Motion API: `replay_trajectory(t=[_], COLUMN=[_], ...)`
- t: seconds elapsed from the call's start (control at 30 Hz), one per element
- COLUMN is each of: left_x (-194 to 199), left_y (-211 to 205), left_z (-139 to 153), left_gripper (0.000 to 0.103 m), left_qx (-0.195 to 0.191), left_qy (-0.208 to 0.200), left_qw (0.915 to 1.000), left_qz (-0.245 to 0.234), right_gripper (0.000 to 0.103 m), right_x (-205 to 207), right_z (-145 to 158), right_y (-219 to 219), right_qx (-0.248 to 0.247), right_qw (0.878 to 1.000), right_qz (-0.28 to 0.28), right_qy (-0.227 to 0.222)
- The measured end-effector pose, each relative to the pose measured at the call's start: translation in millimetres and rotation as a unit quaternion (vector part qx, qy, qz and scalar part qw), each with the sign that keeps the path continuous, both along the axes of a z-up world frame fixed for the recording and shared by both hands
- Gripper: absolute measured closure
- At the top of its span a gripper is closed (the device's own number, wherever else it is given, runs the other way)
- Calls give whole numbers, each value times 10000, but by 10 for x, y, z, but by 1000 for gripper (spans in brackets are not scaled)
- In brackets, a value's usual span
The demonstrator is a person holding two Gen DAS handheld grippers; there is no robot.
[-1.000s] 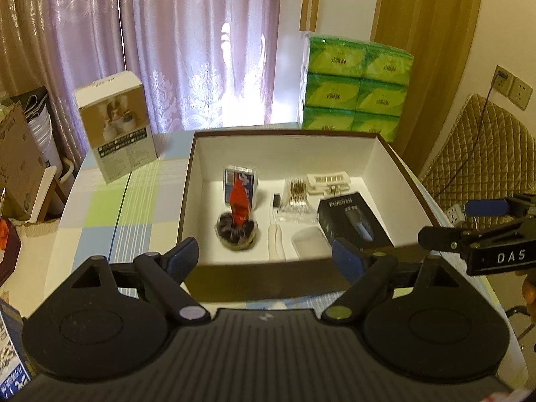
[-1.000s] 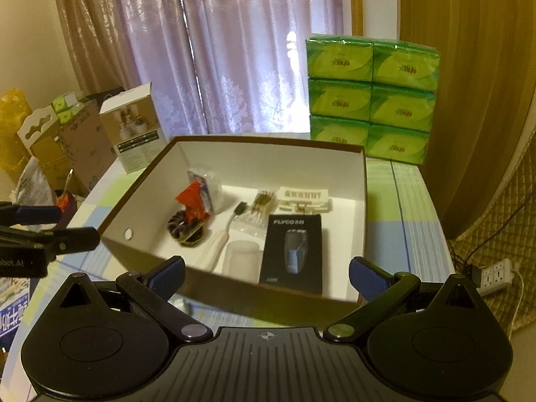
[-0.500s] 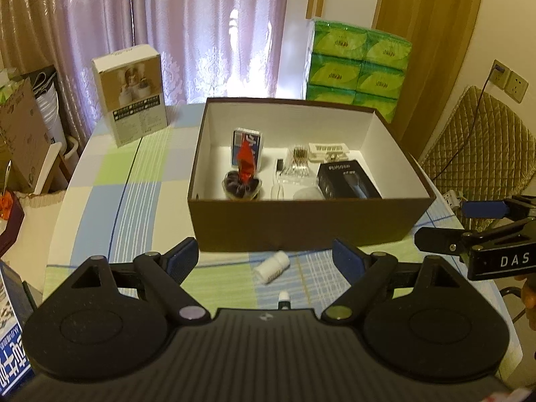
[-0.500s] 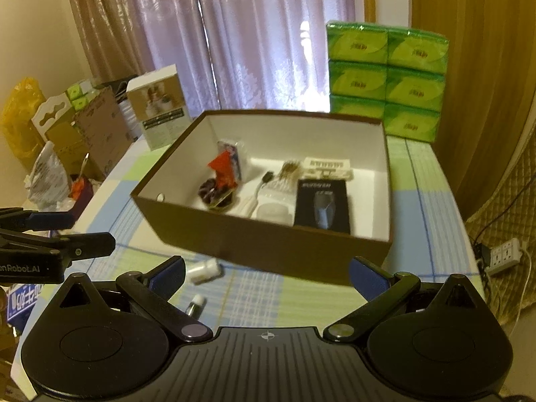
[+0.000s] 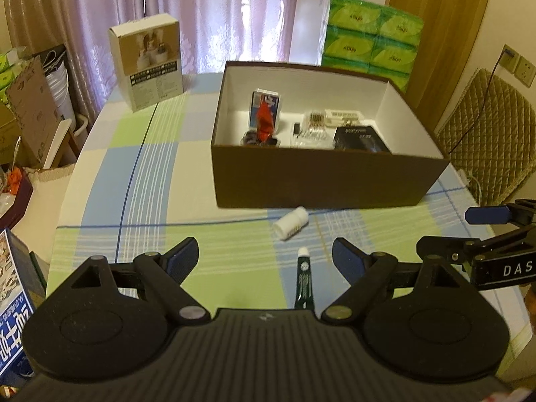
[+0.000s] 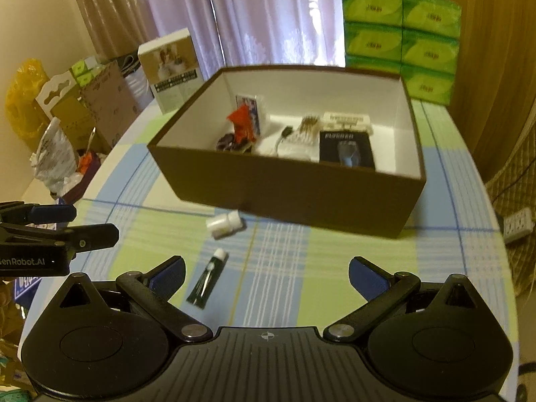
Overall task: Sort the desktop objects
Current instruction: 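Withdraw both tools from the box toward the pill bottle and green tube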
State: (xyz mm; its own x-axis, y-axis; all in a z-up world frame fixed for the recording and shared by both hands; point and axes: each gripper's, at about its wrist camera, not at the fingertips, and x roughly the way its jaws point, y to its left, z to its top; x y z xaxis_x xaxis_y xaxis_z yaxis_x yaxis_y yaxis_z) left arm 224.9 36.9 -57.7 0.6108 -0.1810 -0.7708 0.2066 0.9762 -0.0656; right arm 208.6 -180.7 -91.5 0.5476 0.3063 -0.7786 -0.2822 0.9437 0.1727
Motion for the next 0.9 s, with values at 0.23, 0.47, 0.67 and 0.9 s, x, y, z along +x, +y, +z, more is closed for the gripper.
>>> replay_trajectory(t=[0.23,0.47,0.67,0.9], left_x=[-61,-42,3,98], left_y=[88,214,336,454], left_z=[-195,-385,-543,-725], left_gripper=[19,19,19,19], left_qx=[74,136,229,306], left_qy=[253,494,681,857], left_qw=[9996,9985,9969,9951], left_qz=[57,204,331,384], right_gripper=[2,2,2,2], right_x=[-44,-39,4,58], right_z=[-222,-445,-651,-821], right_y=[89,224,366,519], right_qx=[10,-12,29,34], right_qw=[9995,9985,9971,9962], right_qz=[-60,-53,-34,-57], right_qy=[296,546,757,863])
